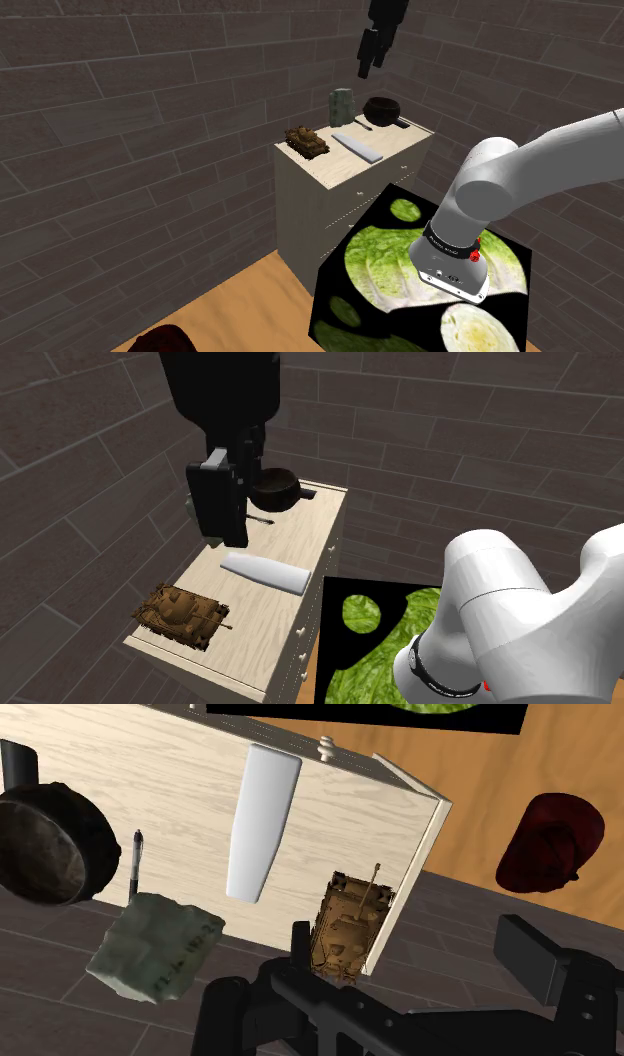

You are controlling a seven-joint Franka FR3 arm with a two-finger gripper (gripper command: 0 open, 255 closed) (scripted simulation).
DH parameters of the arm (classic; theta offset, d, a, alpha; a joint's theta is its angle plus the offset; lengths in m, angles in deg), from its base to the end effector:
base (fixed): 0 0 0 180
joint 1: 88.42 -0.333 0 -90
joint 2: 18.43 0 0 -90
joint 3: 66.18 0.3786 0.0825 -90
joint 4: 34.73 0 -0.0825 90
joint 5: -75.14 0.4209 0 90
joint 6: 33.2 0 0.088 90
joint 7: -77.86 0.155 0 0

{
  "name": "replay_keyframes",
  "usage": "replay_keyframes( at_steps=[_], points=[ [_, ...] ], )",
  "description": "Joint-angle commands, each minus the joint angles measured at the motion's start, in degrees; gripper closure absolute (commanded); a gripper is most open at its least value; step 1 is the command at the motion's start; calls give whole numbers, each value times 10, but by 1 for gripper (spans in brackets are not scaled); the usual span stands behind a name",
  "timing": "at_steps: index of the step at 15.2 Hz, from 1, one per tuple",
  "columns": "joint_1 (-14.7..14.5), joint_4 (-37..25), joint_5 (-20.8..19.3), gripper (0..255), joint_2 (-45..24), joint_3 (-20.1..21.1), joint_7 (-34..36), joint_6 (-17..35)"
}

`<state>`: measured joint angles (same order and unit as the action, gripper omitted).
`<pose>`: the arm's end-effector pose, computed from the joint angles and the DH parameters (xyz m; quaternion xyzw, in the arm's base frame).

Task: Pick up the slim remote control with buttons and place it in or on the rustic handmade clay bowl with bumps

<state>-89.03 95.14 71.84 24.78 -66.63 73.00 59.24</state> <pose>0.3195 -0.0087 0.6272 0.9974 0.0444 0.0493 0.0281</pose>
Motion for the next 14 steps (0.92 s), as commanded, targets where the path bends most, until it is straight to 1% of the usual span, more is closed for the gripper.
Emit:
replay_keyframes(
  at_steps=[1,8,14],
  points=[
    [0,0,0,0,0,0,0,0],
    [28,86,-12,0,-43,-33,12,110],
    [51,138,-20,0,-106,-62,21,210]
  ],
)
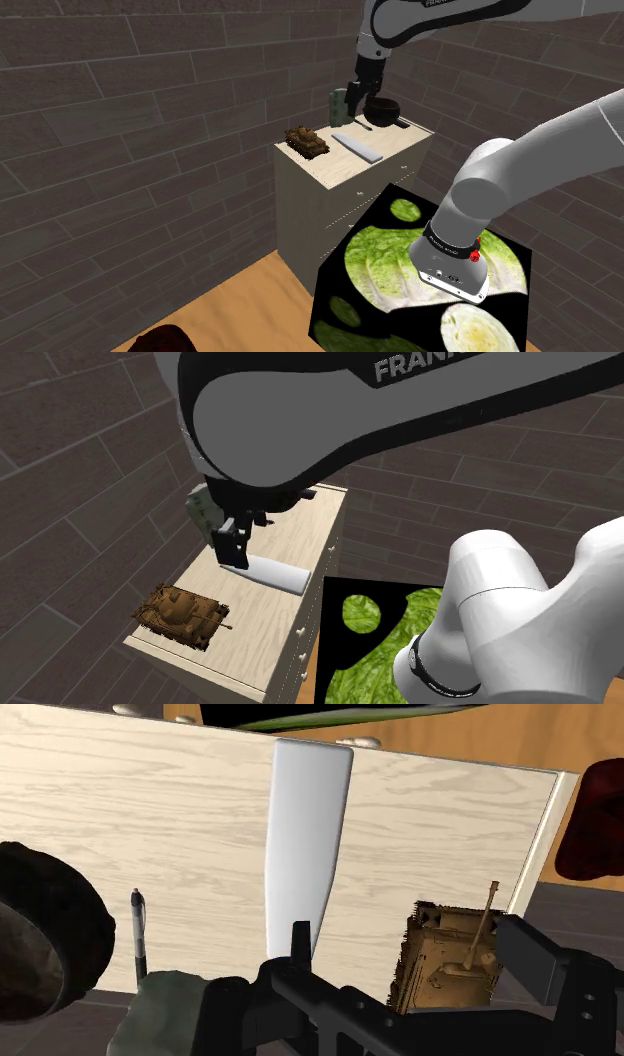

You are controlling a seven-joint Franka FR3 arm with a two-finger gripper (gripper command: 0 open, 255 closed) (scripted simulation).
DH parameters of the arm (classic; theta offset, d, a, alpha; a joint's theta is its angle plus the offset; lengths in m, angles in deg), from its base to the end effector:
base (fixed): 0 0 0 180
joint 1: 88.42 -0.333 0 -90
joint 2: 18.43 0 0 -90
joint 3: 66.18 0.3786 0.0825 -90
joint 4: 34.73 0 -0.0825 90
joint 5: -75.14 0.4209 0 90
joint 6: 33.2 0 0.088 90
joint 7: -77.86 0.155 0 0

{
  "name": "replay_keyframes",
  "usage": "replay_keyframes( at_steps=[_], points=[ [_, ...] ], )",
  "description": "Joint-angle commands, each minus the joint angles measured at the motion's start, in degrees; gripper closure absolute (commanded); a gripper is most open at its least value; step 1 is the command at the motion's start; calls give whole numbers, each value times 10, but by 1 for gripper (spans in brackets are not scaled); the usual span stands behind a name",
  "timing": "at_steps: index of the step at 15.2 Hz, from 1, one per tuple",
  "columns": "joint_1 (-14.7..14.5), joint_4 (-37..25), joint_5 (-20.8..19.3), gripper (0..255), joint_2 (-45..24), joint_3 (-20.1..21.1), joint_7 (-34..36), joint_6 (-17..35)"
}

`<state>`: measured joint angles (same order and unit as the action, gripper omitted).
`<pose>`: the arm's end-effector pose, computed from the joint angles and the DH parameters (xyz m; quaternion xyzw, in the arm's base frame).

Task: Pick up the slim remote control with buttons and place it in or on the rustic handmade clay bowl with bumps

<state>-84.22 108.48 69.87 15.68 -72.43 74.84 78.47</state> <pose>0.3680 -0.0803 0.4806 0.9989 -0.0401 0.0200 0.0148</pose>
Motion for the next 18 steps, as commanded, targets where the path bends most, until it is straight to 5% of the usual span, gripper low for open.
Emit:
replay_keyframes(
  at_steps=[1,9,18],
  points=[
    [7,12,-2,0,-28,-9,4,35],
    [33,45,-1,0,-155,-51,8,173],
    [33,71,4,0,-204,-59,4,248]
  ],
)
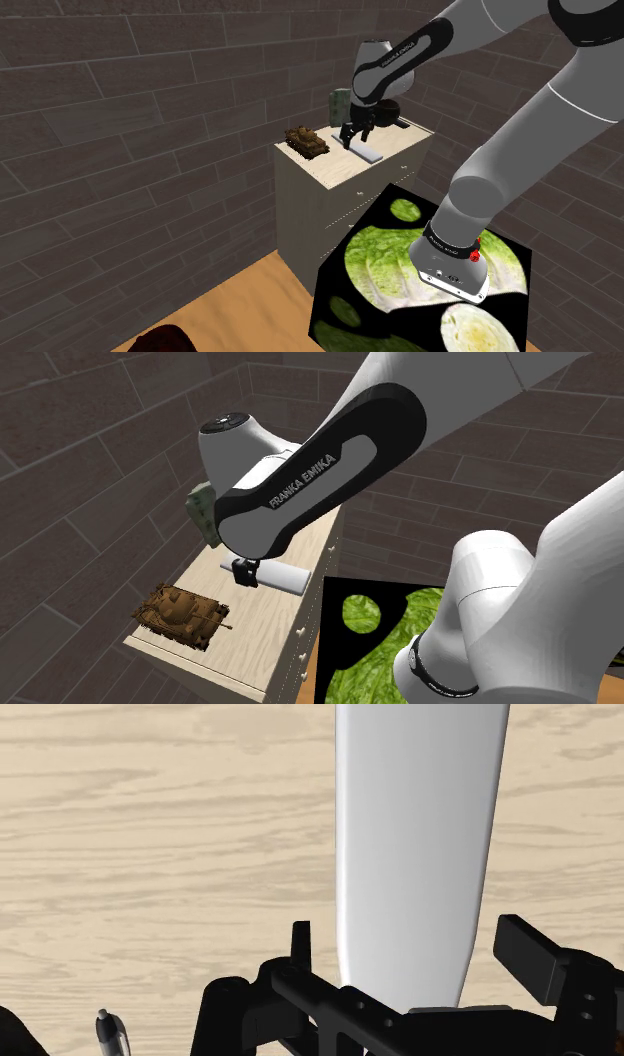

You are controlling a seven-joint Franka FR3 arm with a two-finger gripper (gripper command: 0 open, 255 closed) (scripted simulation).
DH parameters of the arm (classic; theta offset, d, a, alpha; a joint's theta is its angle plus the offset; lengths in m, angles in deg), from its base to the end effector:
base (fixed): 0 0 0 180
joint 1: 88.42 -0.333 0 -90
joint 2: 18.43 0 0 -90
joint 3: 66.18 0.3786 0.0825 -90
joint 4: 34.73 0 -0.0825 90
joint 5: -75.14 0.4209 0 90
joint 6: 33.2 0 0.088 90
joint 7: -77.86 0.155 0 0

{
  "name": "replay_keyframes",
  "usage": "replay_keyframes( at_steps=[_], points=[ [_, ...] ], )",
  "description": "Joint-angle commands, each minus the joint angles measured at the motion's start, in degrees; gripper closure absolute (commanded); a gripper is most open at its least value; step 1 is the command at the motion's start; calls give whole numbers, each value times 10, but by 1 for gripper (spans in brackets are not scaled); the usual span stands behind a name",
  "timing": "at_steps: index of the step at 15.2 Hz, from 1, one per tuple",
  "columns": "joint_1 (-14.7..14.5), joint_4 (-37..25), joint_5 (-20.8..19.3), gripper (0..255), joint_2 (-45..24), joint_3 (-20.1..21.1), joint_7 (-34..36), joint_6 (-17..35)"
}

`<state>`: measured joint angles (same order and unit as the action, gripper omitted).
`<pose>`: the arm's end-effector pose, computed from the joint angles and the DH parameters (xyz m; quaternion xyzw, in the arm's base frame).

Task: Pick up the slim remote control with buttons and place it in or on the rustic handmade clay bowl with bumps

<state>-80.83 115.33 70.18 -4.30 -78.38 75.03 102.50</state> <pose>0.4017 -0.1450 0.3176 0.9935 -0.1134 -0.0046 0.0035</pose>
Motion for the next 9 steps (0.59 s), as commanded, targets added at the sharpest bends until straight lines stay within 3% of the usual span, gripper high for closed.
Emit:
replay_keyframes(
  at_steps=[1,7,8,9],
  points=[
    [-1,3,1,0,-4,1,2,8],
    [-1,3,1,0,-4,1,2,7],
    [-1,3,1,255,-4,1,2,7],
    [-1,3,1,255,-4,1,2,7]
  ],
)
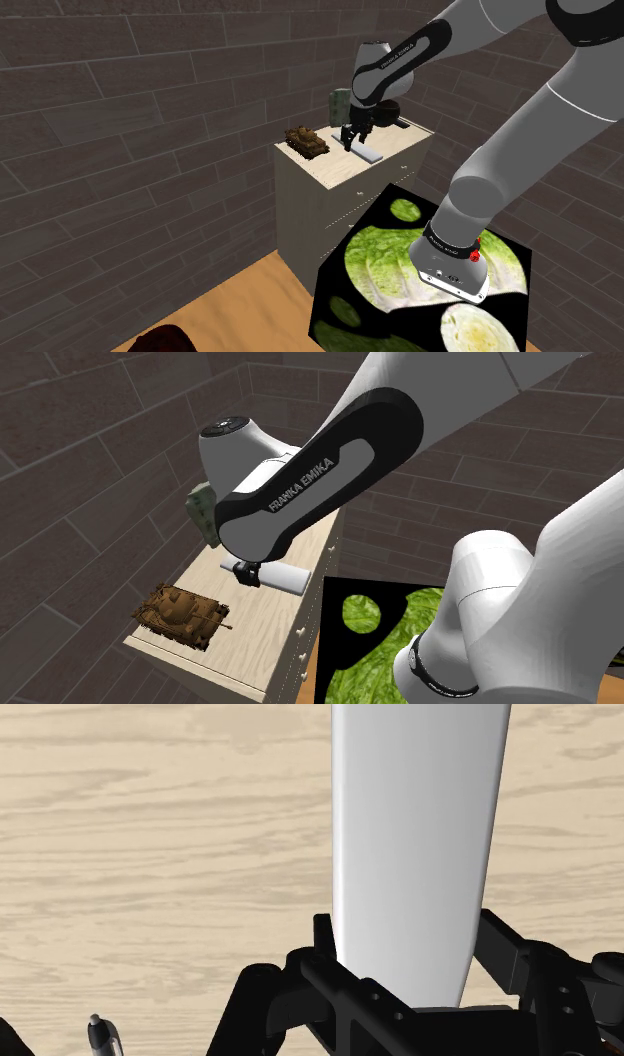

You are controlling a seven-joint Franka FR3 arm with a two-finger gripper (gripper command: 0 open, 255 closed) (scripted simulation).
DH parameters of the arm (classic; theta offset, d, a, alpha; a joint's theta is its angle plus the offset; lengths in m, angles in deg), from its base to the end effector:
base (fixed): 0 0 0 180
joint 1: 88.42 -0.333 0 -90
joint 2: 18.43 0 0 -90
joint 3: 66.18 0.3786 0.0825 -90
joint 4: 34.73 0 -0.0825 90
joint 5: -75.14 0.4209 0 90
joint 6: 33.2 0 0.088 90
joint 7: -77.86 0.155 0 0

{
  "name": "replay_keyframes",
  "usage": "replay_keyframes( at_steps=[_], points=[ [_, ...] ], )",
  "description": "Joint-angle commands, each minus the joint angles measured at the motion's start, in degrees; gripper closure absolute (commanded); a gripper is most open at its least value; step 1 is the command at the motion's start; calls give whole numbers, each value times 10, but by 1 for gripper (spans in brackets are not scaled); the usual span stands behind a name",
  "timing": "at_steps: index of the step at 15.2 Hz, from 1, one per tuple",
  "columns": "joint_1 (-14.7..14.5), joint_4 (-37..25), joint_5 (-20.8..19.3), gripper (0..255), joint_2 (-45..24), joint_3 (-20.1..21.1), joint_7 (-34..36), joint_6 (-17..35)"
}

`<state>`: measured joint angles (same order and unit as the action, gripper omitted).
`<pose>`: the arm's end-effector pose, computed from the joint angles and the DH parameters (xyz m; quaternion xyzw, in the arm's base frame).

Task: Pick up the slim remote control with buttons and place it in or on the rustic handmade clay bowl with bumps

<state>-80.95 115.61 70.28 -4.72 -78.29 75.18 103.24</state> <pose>0.4022 -0.1432 0.3135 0.9935 -0.1134 -0.0042 0.0035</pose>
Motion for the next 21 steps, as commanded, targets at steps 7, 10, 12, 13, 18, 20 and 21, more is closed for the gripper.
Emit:
replay_keyframes(
  at_steps=[7,10,12,13,18,20,21],
  points=[
    [0,0,0,255,0,0,0,0],
    [1,-6,-2,255,12,1,1,-18],
    [1,-13,-3,255,24,3,2,-37],
    [1,-16,-3,255,30,3,3,-46],
    [2,-36,-5,255,56,7,5,-91],
    [2,-44,-5,255,65,8,5,-109],
    [2,-49,-5,255,69,9,6,-118]
  ],
)
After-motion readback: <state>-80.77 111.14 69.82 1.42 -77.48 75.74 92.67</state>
